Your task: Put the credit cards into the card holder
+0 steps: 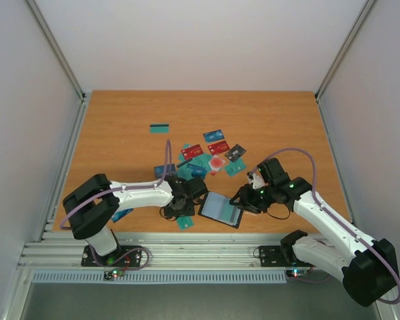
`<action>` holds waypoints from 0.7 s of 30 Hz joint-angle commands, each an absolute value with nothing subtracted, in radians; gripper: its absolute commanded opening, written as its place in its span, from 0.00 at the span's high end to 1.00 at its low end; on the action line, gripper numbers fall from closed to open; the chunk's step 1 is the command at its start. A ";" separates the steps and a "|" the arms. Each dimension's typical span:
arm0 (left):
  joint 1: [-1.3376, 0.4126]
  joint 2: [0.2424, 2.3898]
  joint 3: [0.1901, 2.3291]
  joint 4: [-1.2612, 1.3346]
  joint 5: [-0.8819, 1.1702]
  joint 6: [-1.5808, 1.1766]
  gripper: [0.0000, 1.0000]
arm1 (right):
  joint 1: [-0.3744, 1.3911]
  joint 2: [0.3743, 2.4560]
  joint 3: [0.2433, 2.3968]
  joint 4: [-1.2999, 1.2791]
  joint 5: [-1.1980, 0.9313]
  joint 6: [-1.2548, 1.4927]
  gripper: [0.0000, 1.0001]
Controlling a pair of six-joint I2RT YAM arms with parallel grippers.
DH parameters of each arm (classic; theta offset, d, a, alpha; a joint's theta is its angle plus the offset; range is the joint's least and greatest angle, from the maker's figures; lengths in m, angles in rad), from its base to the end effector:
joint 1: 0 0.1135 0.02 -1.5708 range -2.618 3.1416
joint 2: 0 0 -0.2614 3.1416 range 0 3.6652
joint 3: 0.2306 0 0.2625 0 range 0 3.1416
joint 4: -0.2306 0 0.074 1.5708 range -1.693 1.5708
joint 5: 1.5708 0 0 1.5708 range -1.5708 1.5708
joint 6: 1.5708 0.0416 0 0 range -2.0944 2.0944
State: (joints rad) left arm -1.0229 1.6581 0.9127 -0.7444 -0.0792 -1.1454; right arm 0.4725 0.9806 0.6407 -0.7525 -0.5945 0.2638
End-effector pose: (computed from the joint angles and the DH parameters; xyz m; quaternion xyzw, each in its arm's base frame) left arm 0.1490 -0.2378 0.1296 -0.0627 0.9964 -0.0173 0.0539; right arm 0.1545 0.1051 0.2058 -0.1658 0.9166 0.3470 0.1089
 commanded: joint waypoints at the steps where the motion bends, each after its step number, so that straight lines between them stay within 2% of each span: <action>1: -1.037 1.710 0.821 -0.645 0.032 -1.149 0.41 | 0.479 0.970 0.625 -0.754 -0.587 0.274 0.60; 15: -1.179 1.726 0.788 -0.583 0.092 -1.152 0.43 | 0.526 0.964 0.499 -0.630 -0.622 0.359 0.60; 21: -1.224 1.698 0.793 -0.668 0.056 -1.146 0.47 | 0.577 0.997 0.478 -0.583 -0.611 0.387 0.60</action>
State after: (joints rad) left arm -1.1862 1.6344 0.8680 -0.6819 -0.0490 -1.1259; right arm 0.5518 0.9825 0.4820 -0.6426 -0.6102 0.3523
